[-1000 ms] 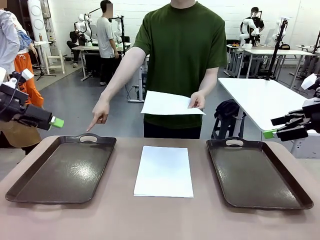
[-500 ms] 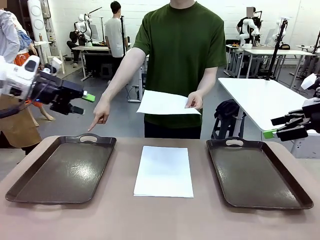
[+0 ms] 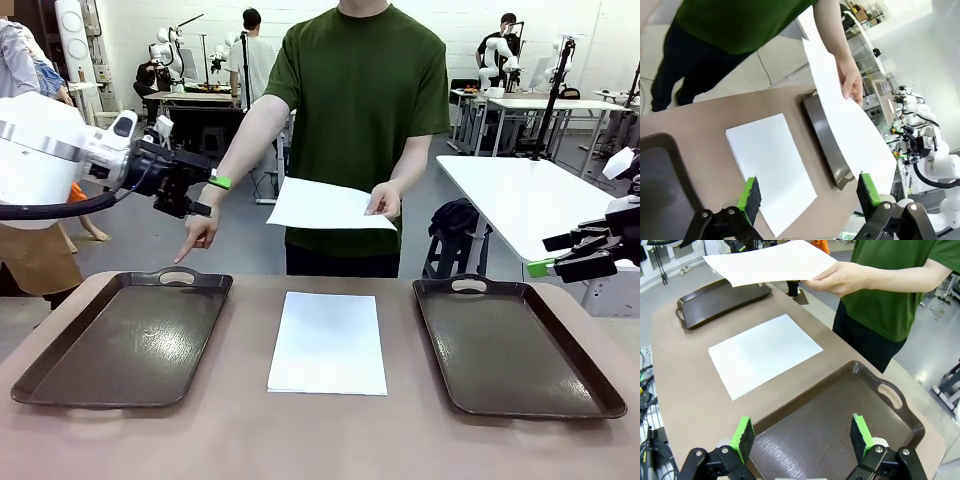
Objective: Sort the A4 documents.
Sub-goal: Receive the A4 Paper.
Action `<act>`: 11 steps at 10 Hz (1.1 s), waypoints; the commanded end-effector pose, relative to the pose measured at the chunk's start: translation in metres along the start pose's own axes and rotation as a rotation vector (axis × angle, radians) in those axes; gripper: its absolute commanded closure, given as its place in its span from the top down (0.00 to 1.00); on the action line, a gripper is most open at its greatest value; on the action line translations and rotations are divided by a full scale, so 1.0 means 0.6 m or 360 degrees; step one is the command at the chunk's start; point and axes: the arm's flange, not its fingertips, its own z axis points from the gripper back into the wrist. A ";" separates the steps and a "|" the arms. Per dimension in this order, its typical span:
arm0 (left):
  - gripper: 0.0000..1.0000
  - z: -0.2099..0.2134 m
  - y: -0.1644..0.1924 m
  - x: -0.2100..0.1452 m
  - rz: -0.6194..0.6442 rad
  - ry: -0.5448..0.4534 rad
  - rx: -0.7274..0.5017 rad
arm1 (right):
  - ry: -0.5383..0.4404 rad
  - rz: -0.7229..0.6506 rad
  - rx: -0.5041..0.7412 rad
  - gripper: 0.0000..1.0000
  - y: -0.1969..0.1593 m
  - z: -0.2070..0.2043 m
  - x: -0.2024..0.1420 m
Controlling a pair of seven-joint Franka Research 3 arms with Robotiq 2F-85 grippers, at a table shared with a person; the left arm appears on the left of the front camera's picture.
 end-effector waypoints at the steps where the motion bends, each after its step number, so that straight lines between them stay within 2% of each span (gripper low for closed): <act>1: 1.00 -0.042 -0.006 0.029 0.0072 0.0036 -0.0115 | -0.0029 0.0019 0.0012 1.00 -0.004 -0.007 -0.002; 7: 1.00 -0.151 -0.029 0.034 0.0237 0.0201 -0.0390 | -0.0029 0.0019 0.0012 1.00 -0.004 -0.007 -0.002; 11: 1.00 -0.196 -0.027 0.031 0.0394 0.0218 -0.0408 | -0.0029 0.0019 0.0012 1.00 -0.004 -0.007 -0.002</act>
